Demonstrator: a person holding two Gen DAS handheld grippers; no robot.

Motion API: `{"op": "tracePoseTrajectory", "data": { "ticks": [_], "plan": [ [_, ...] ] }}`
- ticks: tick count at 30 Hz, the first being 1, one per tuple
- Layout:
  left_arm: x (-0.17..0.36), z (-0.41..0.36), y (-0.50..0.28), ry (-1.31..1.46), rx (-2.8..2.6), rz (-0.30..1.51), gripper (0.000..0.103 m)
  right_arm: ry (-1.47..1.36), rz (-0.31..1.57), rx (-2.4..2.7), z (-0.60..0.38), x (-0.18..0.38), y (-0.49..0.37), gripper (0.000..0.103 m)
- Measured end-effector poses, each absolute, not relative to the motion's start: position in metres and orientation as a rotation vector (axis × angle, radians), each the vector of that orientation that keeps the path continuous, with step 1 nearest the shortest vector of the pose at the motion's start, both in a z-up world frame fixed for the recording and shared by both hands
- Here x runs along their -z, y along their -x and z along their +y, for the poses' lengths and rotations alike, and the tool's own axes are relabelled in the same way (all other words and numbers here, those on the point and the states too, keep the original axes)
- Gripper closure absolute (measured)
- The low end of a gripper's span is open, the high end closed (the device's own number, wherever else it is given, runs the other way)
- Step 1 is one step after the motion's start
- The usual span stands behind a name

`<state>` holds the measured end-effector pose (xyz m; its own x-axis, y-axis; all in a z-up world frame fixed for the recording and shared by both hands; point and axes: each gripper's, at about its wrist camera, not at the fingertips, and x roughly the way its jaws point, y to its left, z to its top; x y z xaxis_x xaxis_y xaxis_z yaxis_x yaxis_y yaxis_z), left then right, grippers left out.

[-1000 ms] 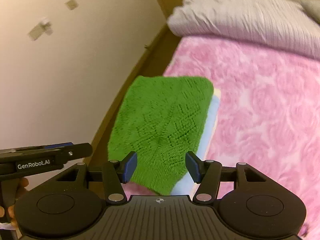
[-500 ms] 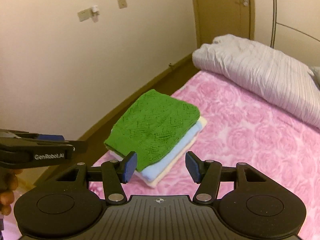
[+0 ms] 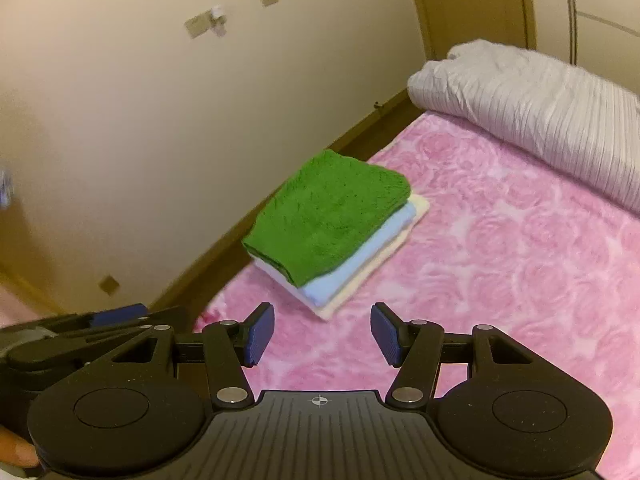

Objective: Fold clothes

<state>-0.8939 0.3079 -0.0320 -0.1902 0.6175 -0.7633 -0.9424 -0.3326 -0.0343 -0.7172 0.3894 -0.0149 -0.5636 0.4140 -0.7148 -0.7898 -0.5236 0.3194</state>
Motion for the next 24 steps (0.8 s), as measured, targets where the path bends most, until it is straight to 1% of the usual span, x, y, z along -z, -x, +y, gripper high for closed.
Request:
{"op": "tracePoseTrajectory", "data": {
  "ticks": [10, 24],
  "plan": [
    [0.046, 0.306, 0.865, 0.901, -1.786, 0.519, 0.06, 0.907, 0.732, -2.162, 0.387, 0.033, 0.707, 0.046],
    [0.062, 0.336, 0.87, 0.969, -1.778, 0.554, 0.06, 1.055, 0.819, -2.117, 0.43, 0.063, 0.716, 0.046]
  ]
}}
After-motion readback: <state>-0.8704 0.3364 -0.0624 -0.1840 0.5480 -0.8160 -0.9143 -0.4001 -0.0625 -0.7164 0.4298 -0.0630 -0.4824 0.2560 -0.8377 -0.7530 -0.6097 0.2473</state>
